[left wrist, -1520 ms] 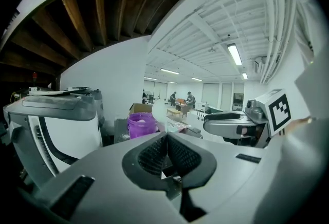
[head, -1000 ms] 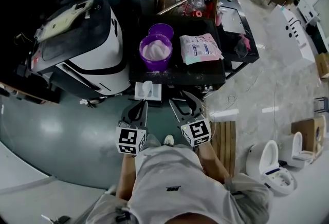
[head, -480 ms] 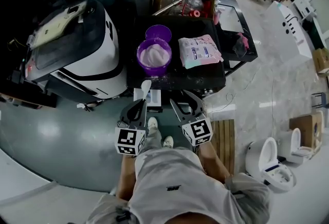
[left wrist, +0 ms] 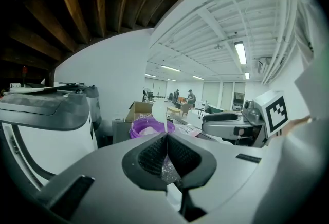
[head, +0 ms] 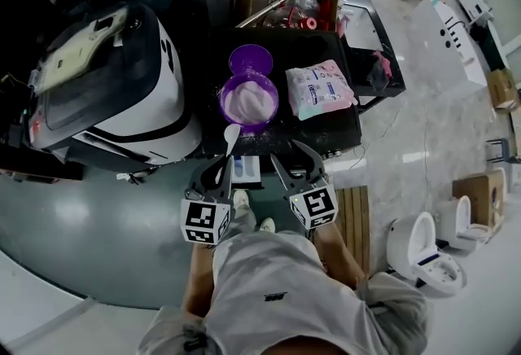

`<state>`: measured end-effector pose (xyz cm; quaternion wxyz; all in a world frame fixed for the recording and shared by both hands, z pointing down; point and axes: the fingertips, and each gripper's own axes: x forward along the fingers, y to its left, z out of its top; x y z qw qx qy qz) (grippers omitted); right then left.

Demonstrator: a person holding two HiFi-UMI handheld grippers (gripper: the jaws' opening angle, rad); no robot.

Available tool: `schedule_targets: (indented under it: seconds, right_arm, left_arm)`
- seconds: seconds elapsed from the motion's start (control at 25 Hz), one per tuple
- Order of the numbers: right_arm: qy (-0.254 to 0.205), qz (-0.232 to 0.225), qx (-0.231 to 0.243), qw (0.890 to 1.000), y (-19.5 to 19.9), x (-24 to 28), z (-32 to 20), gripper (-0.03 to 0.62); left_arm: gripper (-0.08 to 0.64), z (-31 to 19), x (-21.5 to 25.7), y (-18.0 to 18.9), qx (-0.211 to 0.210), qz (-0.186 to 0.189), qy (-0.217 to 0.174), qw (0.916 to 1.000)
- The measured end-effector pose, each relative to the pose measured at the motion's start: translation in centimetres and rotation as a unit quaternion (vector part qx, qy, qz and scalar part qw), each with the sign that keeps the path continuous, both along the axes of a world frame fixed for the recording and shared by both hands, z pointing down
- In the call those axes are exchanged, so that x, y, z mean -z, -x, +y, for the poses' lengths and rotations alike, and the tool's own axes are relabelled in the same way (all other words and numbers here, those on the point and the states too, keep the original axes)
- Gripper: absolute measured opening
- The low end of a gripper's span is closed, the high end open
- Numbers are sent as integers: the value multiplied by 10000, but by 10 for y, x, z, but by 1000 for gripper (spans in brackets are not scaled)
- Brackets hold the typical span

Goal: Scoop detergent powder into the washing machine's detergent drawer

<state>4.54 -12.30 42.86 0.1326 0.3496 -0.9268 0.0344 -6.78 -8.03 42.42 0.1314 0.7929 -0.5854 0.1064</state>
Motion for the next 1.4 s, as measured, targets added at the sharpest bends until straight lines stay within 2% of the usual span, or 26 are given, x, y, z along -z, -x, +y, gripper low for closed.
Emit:
schedule_targets:
  seconds: [0.8, 1.08, 1.4]
  right_arm:
    - [5, 172, -702, 9974, 32, -4, -60, 184]
    - [72, 193, -711, 9973, 28, -8, -81, 183]
    - [51, 232, -313, 9992, 26, -9, -110, 183]
  left_arm:
    - [15, -76, -15, 30, -775, -14, 367, 9963]
    - [15, -97, -26, 30, -726, -127, 764, 9944]
    - [15, -121, -39, 29, -394, -318, 1487, 9876]
